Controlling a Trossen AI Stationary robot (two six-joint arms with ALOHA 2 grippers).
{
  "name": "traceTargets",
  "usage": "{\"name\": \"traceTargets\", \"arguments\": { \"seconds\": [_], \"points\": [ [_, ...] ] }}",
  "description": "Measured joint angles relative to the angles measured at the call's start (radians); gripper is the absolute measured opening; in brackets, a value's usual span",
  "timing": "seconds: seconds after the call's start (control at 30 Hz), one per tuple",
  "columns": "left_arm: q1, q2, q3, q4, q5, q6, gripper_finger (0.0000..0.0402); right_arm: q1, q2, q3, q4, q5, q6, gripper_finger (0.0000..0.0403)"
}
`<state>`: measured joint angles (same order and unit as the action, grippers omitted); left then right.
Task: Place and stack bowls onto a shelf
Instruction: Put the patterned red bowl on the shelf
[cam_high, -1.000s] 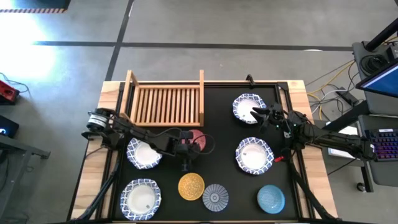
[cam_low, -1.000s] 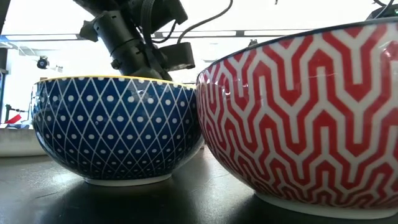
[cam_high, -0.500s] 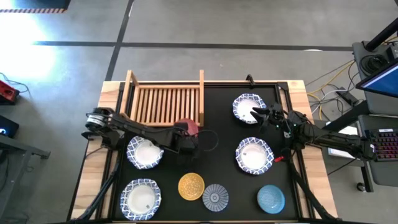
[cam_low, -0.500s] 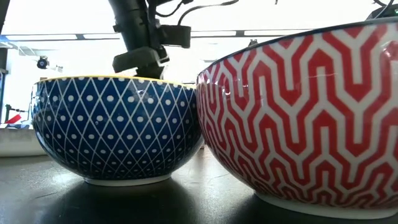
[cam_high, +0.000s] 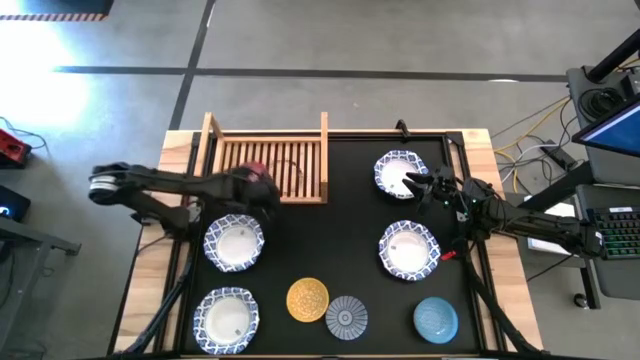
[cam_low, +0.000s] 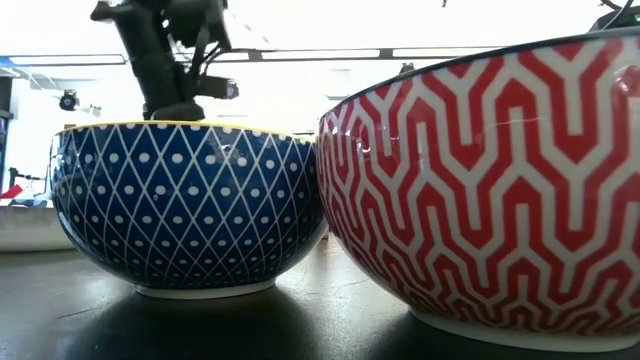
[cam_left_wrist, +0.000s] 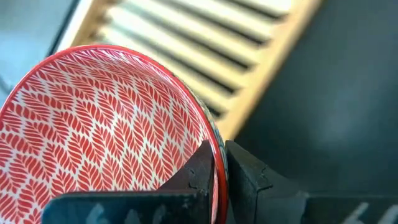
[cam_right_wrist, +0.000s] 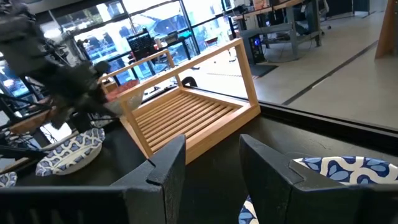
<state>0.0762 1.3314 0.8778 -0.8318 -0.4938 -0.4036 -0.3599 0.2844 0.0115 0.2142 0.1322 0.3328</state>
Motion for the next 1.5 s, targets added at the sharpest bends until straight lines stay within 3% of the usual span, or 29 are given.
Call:
{"name": "traceTargets", "arguments": {
  "seconds": [0.27, 0.7, 0.9, 1.5],
  "points": [
    [0.218, -0.073, -0.134, 0.131, 0.013, -0.041, 0.0015, 0.0, 0.0, 0.0, 0.0, 0.0, 0.0, 0.0139],
    [0.378, 0.081, -0.144, 0.32, 0.004, 0.098, 0.0032, 0.0, 0.0, 0.0, 0.0, 0.0, 0.0, 0.0139],
    [0.403, 0.131, -0.146, 0.318, -0.076, 0.079, 0.0033, 0.0, 0.0, 0.0, 0.0, 0.0, 0.0, 0.0139],
    [0.405, 0.142, -0.139, 0.32, -0.048, 0.136, 0.0045, 0.0, 0.0, 0.0, 0.0, 0.0, 0.0, 0.0139]
  ]
}}
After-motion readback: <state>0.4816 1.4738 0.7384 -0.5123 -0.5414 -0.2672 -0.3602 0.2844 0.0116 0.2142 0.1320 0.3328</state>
